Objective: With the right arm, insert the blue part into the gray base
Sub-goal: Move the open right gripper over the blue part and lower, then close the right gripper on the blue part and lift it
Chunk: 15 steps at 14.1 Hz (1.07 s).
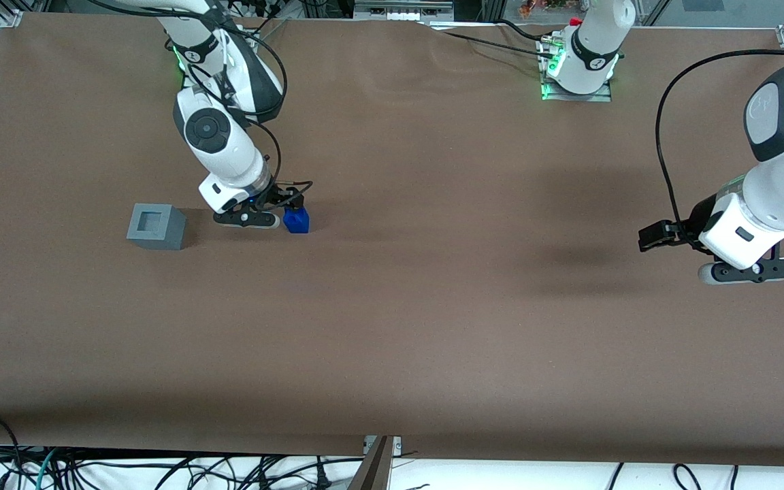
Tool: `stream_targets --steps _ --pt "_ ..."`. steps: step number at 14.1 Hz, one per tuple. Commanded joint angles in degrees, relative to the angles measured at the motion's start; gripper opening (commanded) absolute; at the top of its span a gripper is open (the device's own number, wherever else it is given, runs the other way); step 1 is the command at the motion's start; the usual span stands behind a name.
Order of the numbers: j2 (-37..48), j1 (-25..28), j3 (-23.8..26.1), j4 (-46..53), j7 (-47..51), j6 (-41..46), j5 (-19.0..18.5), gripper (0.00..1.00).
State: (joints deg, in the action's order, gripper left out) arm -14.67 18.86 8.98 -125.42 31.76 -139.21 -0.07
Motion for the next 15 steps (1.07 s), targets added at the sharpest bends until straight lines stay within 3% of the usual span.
stream_targets --steps 1,5,15 --pt "-1.32 0.83 0.16 1.32 1.64 -1.84 -0.02 0.99" --pt "-4.57 3.37 -0.02 1.32 1.55 -5.88 -2.20 0.99" --pt "-6.07 3.38 -0.28 1.23 1.64 -7.21 -4.94 0.99"
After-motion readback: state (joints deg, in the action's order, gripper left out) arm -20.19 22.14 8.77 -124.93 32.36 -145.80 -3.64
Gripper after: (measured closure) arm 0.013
